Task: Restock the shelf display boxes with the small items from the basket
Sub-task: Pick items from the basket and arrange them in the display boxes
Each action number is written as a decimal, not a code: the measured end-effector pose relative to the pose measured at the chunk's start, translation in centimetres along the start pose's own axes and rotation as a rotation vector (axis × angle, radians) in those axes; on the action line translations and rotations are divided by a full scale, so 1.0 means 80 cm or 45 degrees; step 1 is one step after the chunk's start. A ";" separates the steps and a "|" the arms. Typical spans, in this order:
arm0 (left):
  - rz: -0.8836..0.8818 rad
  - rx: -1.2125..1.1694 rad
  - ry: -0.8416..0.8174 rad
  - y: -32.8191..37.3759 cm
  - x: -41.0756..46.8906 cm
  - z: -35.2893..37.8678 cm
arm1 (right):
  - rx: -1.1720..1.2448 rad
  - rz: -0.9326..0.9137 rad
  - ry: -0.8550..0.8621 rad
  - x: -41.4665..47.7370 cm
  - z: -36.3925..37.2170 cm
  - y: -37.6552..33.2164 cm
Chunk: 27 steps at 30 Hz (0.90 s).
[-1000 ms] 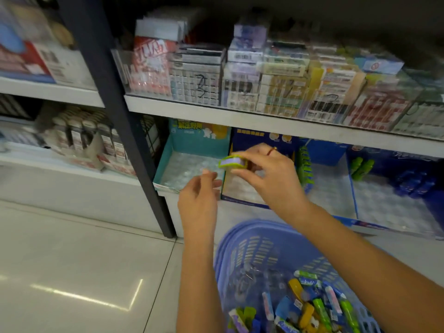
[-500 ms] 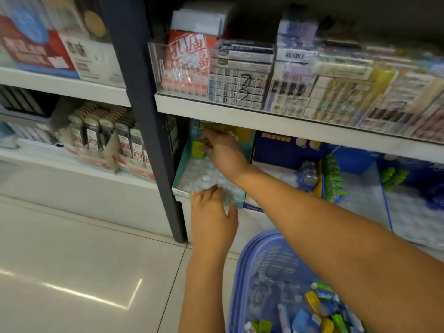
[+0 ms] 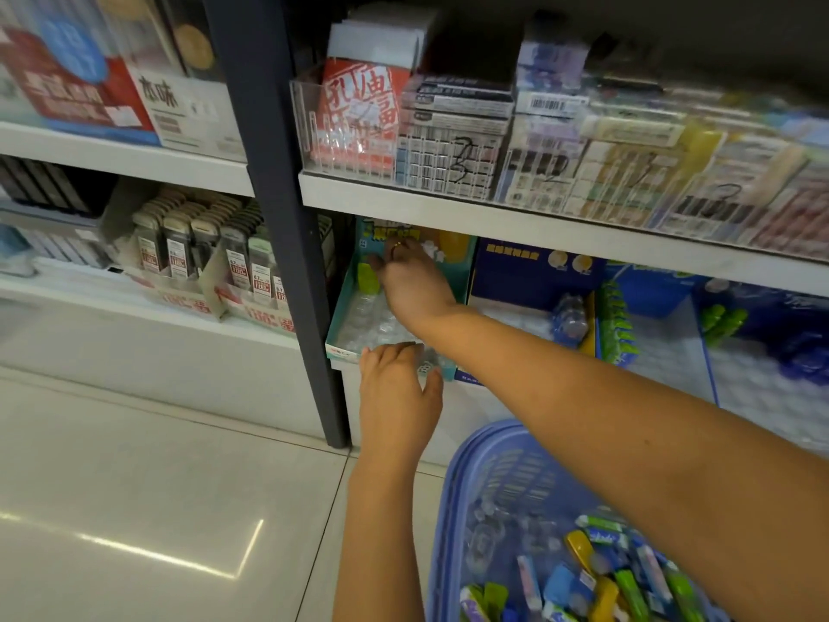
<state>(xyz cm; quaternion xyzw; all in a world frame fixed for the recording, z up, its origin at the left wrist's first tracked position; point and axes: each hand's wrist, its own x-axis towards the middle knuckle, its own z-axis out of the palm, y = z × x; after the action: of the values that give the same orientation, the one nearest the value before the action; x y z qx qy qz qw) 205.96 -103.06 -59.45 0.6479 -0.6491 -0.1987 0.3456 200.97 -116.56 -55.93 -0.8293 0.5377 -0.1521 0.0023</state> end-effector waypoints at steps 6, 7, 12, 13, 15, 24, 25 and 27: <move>-0.052 -0.221 0.295 0.019 -0.029 -0.011 | 0.043 0.141 -0.295 -0.039 -0.053 -0.010; -0.083 -0.303 0.354 0.024 -0.039 -0.012 | 0.108 0.151 -0.247 -0.062 -0.065 -0.005; -0.136 -0.328 -0.050 0.047 -0.072 0.017 | 0.312 0.282 -0.099 -0.239 -0.097 0.060; -0.141 -0.242 -0.215 0.051 -0.076 0.032 | 0.331 0.356 -0.194 -0.276 -0.088 0.077; -0.152 -0.070 -0.582 0.055 -0.089 0.070 | 0.314 0.506 -0.498 -0.342 -0.055 0.112; -0.069 0.695 -1.842 0.024 -0.211 0.210 | 0.390 0.550 -1.419 -0.496 0.077 0.155; -0.036 0.751 -1.894 0.025 -0.214 0.213 | 0.398 0.511 -1.397 -0.502 0.085 0.150; -0.032 0.842 -1.977 0.028 -0.216 0.216 | 0.417 0.501 -1.341 -0.509 0.097 0.140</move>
<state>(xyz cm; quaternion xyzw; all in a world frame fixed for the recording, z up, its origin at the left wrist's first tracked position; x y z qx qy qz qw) 190.80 -89.21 -72.95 0.4024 -0.7198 -0.3912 -0.4086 177.65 -86.22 -75.34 -0.6664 0.5776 0.2027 0.4256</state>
